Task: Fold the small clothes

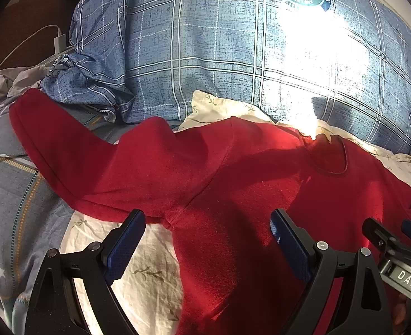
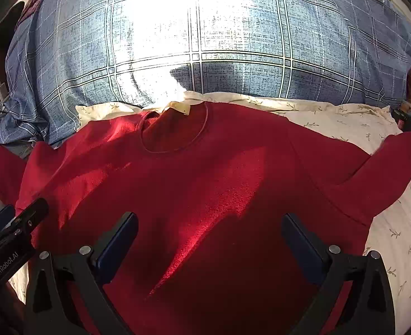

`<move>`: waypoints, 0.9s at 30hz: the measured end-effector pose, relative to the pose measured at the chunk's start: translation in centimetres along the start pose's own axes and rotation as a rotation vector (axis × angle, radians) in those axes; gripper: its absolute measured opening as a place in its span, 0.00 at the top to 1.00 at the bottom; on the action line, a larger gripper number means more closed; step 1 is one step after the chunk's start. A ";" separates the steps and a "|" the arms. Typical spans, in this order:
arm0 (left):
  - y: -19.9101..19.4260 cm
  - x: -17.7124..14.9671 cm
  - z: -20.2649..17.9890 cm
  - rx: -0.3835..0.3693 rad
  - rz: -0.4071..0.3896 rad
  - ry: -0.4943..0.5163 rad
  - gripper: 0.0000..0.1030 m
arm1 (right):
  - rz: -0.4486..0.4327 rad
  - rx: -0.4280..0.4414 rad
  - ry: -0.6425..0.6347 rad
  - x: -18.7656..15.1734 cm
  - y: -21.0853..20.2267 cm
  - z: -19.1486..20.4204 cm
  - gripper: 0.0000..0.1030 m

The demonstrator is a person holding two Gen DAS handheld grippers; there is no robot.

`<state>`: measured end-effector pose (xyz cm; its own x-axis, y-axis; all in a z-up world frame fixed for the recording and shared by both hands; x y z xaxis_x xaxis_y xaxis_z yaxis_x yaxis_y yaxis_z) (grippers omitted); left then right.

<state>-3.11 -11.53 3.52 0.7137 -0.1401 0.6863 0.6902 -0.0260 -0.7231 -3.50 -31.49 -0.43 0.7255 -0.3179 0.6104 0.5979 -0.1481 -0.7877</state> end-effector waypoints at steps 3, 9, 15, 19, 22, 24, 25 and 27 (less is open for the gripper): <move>0.1 0.1 0.1 0.002 0.001 -0.003 0.11 | 0.002 0.000 -0.007 0.0 0.1 0.2 0.01; 0.3 0.1 0.0 0.005 0.003 -0.002 0.11 | 0.008 0.004 0.008 -0.1 0.2 -0.1 0.01; 0.3 0.1 0.1 0.004 0.003 -0.003 0.11 | 0.015 0.007 0.018 -0.1 0.5 -0.3 0.01; 0.3 0.2 0.3 0.004 0.001 -0.011 0.11 | 0.020 0.013 0.014 -0.2 0.7 -0.1 0.01; 0.3 0.3 0.5 0.007 -0.003 -0.017 0.11 | 0.017 0.017 0.011 -0.2 0.6 0.0 0.01; 0.3 0.3 0.6 0.008 -0.001 -0.020 0.11 | 0.016 0.019 0.012 -0.1 0.5 0.0 0.01; 0.3 0.3 0.7 0.008 0.001 -0.022 0.11 | 0.014 0.018 0.014 -0.1 0.4 0.0 0.01; 0.4 0.3 0.7 0.008 0.001 -0.026 0.11 | 0.007 0.015 0.017 0.0 0.2 -0.1 0.01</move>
<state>-2.56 -10.84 3.54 0.7170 -0.1140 0.6876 0.6906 -0.0176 -0.7230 -3.40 -31.65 -0.59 0.7242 -0.3344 0.6030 0.5977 -0.1316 -0.7908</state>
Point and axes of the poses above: each gripper's, at about its wrist camera, not at the fingertips, and y roughly the way its jaws point, z to its left, x to its top, the point moved 3 cm from there along y, roughly the way its jaws point, and after that the axes turned 8 degrees about x, right-handed, at the moved point
